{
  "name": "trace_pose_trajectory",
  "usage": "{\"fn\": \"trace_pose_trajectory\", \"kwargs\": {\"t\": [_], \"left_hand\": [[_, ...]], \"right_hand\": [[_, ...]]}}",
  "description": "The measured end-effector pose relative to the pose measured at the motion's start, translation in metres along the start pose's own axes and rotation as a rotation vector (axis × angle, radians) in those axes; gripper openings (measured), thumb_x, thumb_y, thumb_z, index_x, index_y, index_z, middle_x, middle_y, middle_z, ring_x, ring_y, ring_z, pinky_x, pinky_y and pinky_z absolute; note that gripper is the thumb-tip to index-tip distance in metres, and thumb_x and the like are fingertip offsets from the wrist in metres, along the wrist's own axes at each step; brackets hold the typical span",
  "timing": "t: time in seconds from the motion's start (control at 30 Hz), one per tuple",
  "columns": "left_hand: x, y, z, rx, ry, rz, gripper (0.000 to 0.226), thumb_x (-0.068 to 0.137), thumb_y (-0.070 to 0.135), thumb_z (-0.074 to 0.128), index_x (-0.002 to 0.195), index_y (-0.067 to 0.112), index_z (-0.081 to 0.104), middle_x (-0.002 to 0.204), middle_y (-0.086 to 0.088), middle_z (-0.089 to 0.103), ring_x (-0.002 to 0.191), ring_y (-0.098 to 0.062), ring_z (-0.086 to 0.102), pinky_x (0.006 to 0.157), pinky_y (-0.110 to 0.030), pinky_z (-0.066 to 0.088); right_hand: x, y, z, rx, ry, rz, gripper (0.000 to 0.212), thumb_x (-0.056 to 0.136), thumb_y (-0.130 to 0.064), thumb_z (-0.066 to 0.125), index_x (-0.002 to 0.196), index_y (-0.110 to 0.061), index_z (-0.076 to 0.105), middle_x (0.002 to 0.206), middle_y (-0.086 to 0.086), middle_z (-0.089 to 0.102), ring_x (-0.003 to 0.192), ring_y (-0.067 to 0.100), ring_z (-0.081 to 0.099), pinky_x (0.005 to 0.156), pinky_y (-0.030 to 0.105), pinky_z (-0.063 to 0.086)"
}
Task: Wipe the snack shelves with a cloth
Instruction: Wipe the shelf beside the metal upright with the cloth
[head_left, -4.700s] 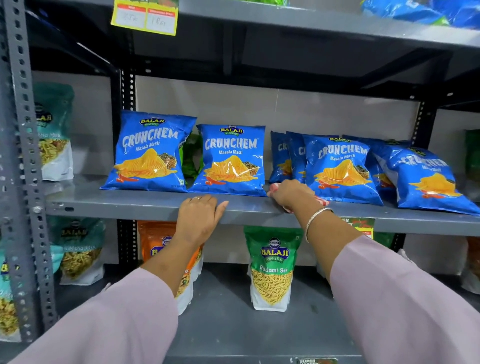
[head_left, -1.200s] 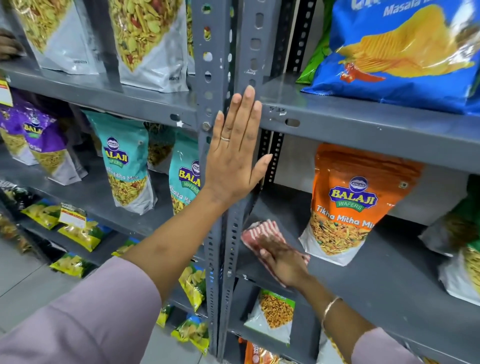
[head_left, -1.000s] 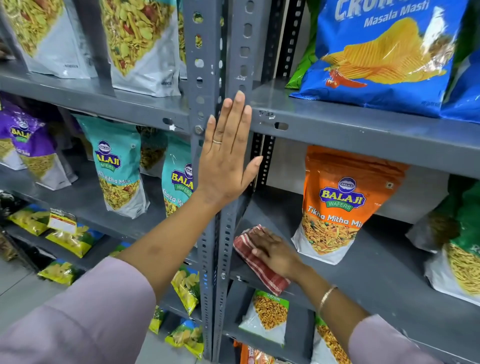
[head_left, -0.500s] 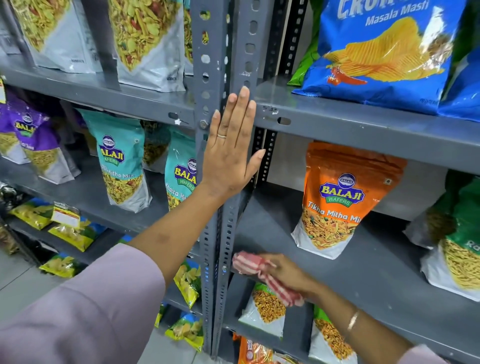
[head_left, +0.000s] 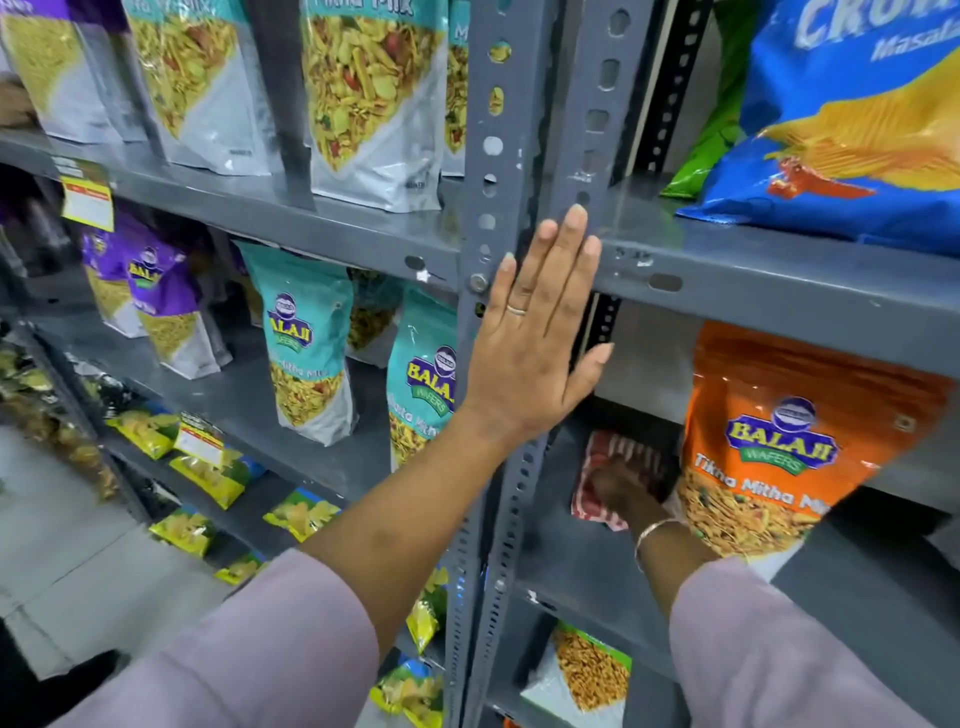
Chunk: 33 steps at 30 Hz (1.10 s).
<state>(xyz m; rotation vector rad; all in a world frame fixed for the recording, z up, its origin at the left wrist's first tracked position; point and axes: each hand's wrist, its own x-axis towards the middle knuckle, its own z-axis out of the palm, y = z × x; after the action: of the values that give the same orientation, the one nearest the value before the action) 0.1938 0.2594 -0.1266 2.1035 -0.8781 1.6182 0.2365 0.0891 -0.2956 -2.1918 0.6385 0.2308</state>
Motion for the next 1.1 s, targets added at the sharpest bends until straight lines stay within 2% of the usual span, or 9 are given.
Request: {"fn": "trace_pose_trajectory", "kwargs": {"t": [0.1, 0.17, 0.27, 0.37, 0.5, 0.57, 0.77, 0.97, 1.1], "left_hand": [[0.0, 0.0, 0.001, 0.004, 0.001, 0.008, 0.061, 0.095, 0.041, 0.021, 0.146, 0.007, 0.015, 0.146, -0.012, 0.016, 0.141, -0.016, -0.012, 0.116, -0.039, 0.004], [0.0, -0.001, 0.0, 0.002, 0.006, 0.001, 0.059, 0.095, 0.042, 0.019, 0.142, 0.007, 0.017, 0.146, -0.012, 0.016, 0.141, -0.015, -0.012, 0.116, -0.038, 0.004], [0.0, 0.0, 0.0, -0.012, -0.005, -0.017, 0.057, 0.095, 0.043, 0.016, 0.139, 0.007, 0.018, 0.145, -0.012, 0.015, 0.14, -0.014, -0.013, 0.116, -0.04, 0.006], [-0.001, 0.0, 0.001, -0.006, -0.006, -0.021, 0.059, 0.095, 0.044, 0.016, 0.142, 0.008, 0.016, 0.146, -0.012, 0.015, 0.141, -0.014, -0.013, 0.116, -0.041, 0.007], [-0.005, -0.003, 0.007, 0.008, 0.021, 0.019, 0.065, 0.096, 0.045, 0.016, 0.148, 0.017, -0.011, 0.157, -0.003, -0.01, 0.143, -0.016, -0.009, 0.116, -0.04, 0.004], [-0.005, -0.003, 0.007, -0.004, 0.029, 0.023, 0.066, 0.096, 0.046, 0.016, 0.147, 0.017, -0.015, 0.154, 0.006, -0.021, 0.143, -0.017, -0.008, 0.116, -0.041, 0.004], [-0.006, -0.004, 0.007, -0.021, 0.032, 0.014, 0.065, 0.097, 0.045, 0.016, 0.148, 0.016, -0.014, 0.153, 0.007, -0.022, 0.143, -0.016, -0.008, 0.117, -0.04, 0.005], [-0.005, -0.004, 0.006, -0.048, 0.003, 0.011, 0.065, 0.097, 0.044, 0.017, 0.147, 0.018, -0.016, 0.153, 0.008, -0.024, 0.143, -0.015, -0.01, 0.117, -0.04, 0.003], [-0.005, -0.004, 0.006, -0.063, 0.002, 0.007, 0.065, 0.097, 0.045, 0.017, 0.147, 0.019, -0.017, 0.152, 0.009, -0.025, 0.143, -0.014, -0.01, 0.117, -0.039, 0.003]], "right_hand": [[0.017, 0.01, 0.016, -0.178, 0.137, 0.027, 0.067, 0.096, -0.042, 0.038, 0.144, 0.001, 0.021, 0.154, 0.022, 0.022, 0.141, 0.037, 0.024, 0.119, 0.042, 0.018], [0.035, 0.016, 0.019, -0.214, 0.213, -0.045, 0.055, 0.088, -0.048, 0.049, 0.127, -0.009, 0.045, 0.132, 0.025, 0.048, 0.121, 0.039, 0.047, 0.105, 0.041, 0.039], [0.071, 0.032, 0.018, -0.204, 0.223, 0.003, 0.04, 0.077, -0.041, 0.065, 0.093, -0.009, 0.047, 0.099, 0.022, 0.048, 0.095, 0.032, 0.053, 0.085, 0.034, 0.048], [0.074, 0.033, 0.012, -0.358, 0.167, -0.089, 0.071, 0.064, -0.051, 0.059, 0.121, -0.009, 0.053, 0.122, 0.01, 0.058, 0.113, 0.032, 0.056, 0.1, 0.04, 0.049], [0.043, 0.02, 0.012, -0.352, 0.176, -0.319, 0.072, 0.087, -0.037, 0.05, 0.148, -0.016, 0.018, 0.155, 0.006, 0.02, 0.145, 0.032, 0.015, 0.119, 0.037, 0.004], [0.023, 0.017, 0.016, -0.28, 0.13, -0.448, 0.07, 0.088, -0.032, 0.052, 0.148, -0.017, 0.018, 0.157, 0.013, 0.016, 0.145, 0.031, 0.008, 0.118, 0.037, 0.0], [-0.066, 0.057, 0.018, -0.369, -0.176, -0.632, 0.06, 0.087, -0.015, 0.052, 0.141, -0.034, 0.036, 0.152, -0.004, 0.033, 0.138, 0.02, 0.035, 0.116, 0.036, 0.03], [-0.143, 0.083, -0.022, -0.345, -0.346, -0.605, 0.047, 0.087, -0.002, 0.055, 0.121, -0.035, 0.059, 0.113, -0.025, 0.061, 0.086, -0.018, 0.061, 0.083, 0.003, 0.045], [-0.135, 0.047, -0.056, 0.01, -0.183, -0.556, 0.038, 0.091, 0.004, 0.051, 0.123, -0.015, 0.057, 0.106, -0.008, 0.068, 0.085, -0.005, 0.065, 0.089, 0.023, 0.052]]}}
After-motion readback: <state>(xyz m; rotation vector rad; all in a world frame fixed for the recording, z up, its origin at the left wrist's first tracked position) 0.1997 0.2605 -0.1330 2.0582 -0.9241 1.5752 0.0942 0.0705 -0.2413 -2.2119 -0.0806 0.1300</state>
